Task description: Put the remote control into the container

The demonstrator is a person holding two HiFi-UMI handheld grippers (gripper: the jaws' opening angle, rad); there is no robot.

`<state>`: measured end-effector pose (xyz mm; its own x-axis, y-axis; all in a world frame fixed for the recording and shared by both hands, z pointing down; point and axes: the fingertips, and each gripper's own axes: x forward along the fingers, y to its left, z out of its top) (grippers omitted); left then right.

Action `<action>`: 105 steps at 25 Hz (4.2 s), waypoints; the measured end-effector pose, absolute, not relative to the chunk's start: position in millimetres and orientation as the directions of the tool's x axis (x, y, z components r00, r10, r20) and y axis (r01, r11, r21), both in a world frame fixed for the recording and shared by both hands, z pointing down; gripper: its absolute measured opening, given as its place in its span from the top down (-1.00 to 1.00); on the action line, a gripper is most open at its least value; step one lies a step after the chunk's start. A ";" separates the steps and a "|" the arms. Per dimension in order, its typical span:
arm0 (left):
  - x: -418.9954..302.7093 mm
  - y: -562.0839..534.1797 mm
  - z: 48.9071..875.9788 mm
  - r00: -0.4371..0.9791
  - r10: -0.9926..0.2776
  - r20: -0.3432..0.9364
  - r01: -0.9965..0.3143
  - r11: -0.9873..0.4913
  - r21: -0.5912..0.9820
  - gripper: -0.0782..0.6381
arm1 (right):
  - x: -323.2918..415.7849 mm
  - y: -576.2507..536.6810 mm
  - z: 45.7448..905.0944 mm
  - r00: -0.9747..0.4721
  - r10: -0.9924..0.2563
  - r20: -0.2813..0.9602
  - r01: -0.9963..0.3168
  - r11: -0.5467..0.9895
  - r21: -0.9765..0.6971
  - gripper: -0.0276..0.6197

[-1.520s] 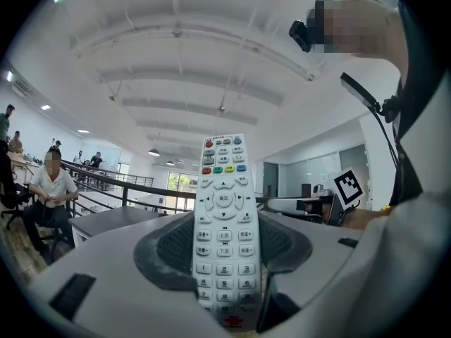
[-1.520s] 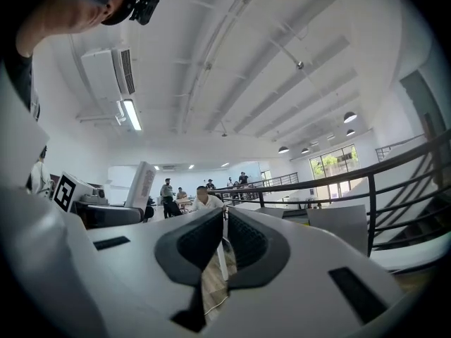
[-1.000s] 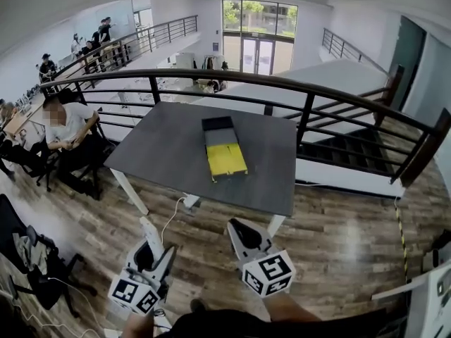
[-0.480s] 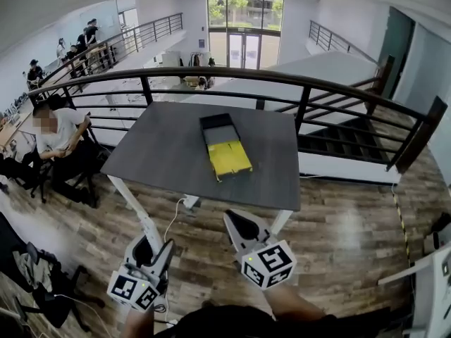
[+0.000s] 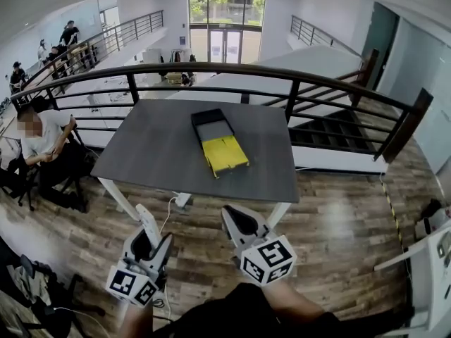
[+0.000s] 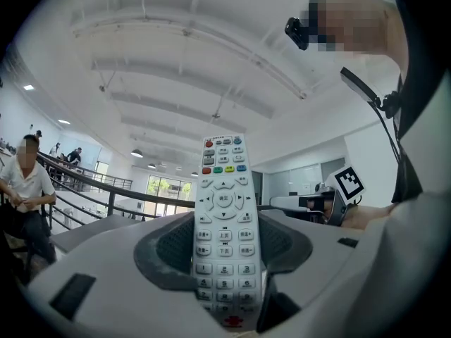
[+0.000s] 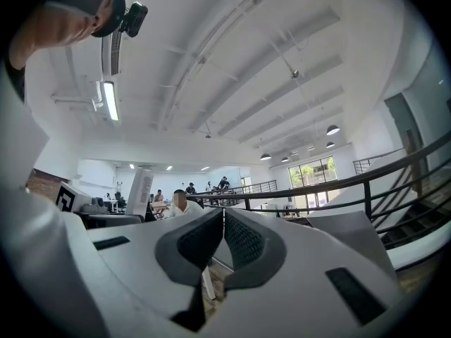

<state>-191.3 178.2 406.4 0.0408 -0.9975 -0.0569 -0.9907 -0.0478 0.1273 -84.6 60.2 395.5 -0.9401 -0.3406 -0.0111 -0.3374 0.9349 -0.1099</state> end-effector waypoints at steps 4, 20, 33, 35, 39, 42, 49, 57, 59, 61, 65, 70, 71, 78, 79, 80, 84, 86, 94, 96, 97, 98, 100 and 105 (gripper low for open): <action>-202.7 174.9 408.5 0.053 -0.997 -0.059 -0.989 -0.061 0.134 0.10 | -93.7 57.2 397.7 -0.936 -0.352 0.002 -0.350 0.929 -0.116 0.91; -246.1 70.3 401.0 0.045 -0.998 -0.049 -0.992 -0.051 0.114 0.10 | -139.2 -51.3 393.6 -0.937 -0.348 -0.014 -0.342 0.927 -0.152 0.91; -269.9 -36.0 391.8 0.009 -1.000 -0.027 -0.993 -0.012 0.115 0.10 | -165.4 -156.4 381.8 -0.950 -0.311 -0.030 -0.301 0.936 -0.181 0.91; -270.5 -55.3 390.1 0.004 -1.000 -0.020 -0.995 -0.006 0.103 0.10 | -166.0 -172.8 378.5 -0.950 -0.310 -0.041 -0.298 0.938 -0.179 0.91; -267.2 -90.0 386.4 0.018 -1.000 -0.021 -0.996 -0.020 0.088 0.10 | -157.4 -214.0 375.2 -0.931 -0.358 -0.071 -0.339 0.920 -0.195 0.91; -265.3 -108.1 388.0 0.024 -1.000 -0.012 -0.995 -0.025 0.098 0.10 | -155.3 -236.7 377.5 -0.932 -0.356 -0.063 -0.336 0.918 -0.210 0.91; -264.9 -156.7 391.3 -0.005 -1.000 0.022 -0.997 0.006 0.073 0.10 | -145.7 -286.4 374.5 -0.923 -0.371 -0.107 -0.342 0.914 -0.219 0.91; -256.9 -191.9 384.8 0.011 -1.000 -0.001 -0.998 -0.011 0.063 0.10 | -143.1 -317.1 374.2 -0.934 -0.345 -0.093 -0.321 0.924 -0.207 0.91; -254.9 -197.2 389.3 0.013 -1.000 0.007 -0.998 -0.012 0.066 0.10 | -139.9 -323.2 377.7 -0.933 -0.351 -0.086 -0.327 0.921 -0.212 0.91; -251.3 -200.7 393.1 0.013 -1.000 0.014 -0.997 -0.012 0.073 0.10 | -135.6 -329.4 381.0 -0.931 -0.355 -0.081 -0.332 0.919 -0.212 0.91; -250.5 -203.6 396.6 0.015 -1.000 0.023 -0.997 -0.013 0.082 0.10 | -135.7 -336.1 384.0 -0.930 -0.361 -0.065 -0.339 0.914 -0.224 0.91; -271.7 -210.4 400.4 0.023 -0.999 0.034 -0.996 -0.019 0.092 0.10 | -160.7 -340.1 389.0 -0.934 -0.354 -0.052 -0.334 0.916 -0.222 0.91; -276.0 -215.4 400.1 0.027 -0.999 0.034 -0.995 -0.024 0.095 0.10 | -164.3 -343.8 388.5 -0.932 -0.358 -0.050 -0.340 0.914 -0.221 0.91; -314.2 -253.8 393.7 0.085 -0.996 0.035 -0.991 -0.081 0.108 0.10 | -198.0 -370.8 379.7 -0.915 -0.402 -0.040 -0.386 0.898 -0.212 0.91; -320.0 -258.0 393.3 0.090 -0.995 0.034 -0.990 -0.086 0.108 0.10 | -202.8 -372.8 378.3 -0.913 -0.405 -0.040 -0.389 0.898 -0.206 0.91; -325.6 -262.6 392.8 0.096 -0.995 0.031 -0.990 -0.092 0.108 0.10 | -207.5 -375.2 377.2 -0.912 -0.408 -0.040 -0.393 0.897 -0.202 0.91; -347.1 -281.6 389.7 0.127 -0.992 0.027 -0.987 -0.124 0.105 0.10 | -227.9 -388.1 376.8 -0.903 -0.428 -0.031 -0.413 0.887 -0.205 0.91; -357.1 -289.0 388.0 0.143 -0.989 0.029 -0.984 -0.139 0.109 0.10 | -237.7 -392.1 374.9 -0.900 -0.435 -0.026 -0.422 0.884 -0.203 0.91; -381.2 -335.2 421.4 0.150 -0.981 0.122 -0.986 -0.138 0.096 0.10 | -252.4 -406.1 378.7 -0.883 -0.470 -0.004 -0.460 0.867 -0.192 0.91; -381.0 -344.8 429.9 0.170 -0.978 0.125 -0.981 -0.156 0.113 0.10 | -251.6 -408.0 382.1 -0.878 -0.478 -0.003 -0.469 0.863 -0.190 0.91; -381.4 -348.8 432.1 0.178 -0.976 0.126 -0.980 -0.164 0.117 0.10 | -251.4 -409.4 382.6 -0.875 -0.484 -0.004 -0.475 0.859 -0.190 0.91; -382.2 -351.7 433.6 0.185 -0.975 0.127 -0.978 -0.169 0.123 0.10 | -251.6 -410.7 382.7 -0.872 -0.489 -0.004 -0.480 0.856 -0.193 0.91; -382.6 -356.9 437.2 0.196 -0.972 0.131 -0.974 -0.178 0.137 0.10 | -252.3 -413.8 382.4 -0.867 -0.498 -0.005 -0.486 0.850 -0.203 0.91; -373.5 -376.5 458.5 0.245 -0.955 0.167 -0.964 -0.222 0.145 0.10 | -252.2 -424.4 386.6 -0.854 -0.520 -0.005 -0.508 0.836 -0.205 0.91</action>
<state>-373.5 -376.5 458.5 0.2451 -0.9551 0.1666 -0.9641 -0.2221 0.1452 -252.2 -424.4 386.6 -0.8540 -0.5202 -0.0055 -0.5081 0.8364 -0.2054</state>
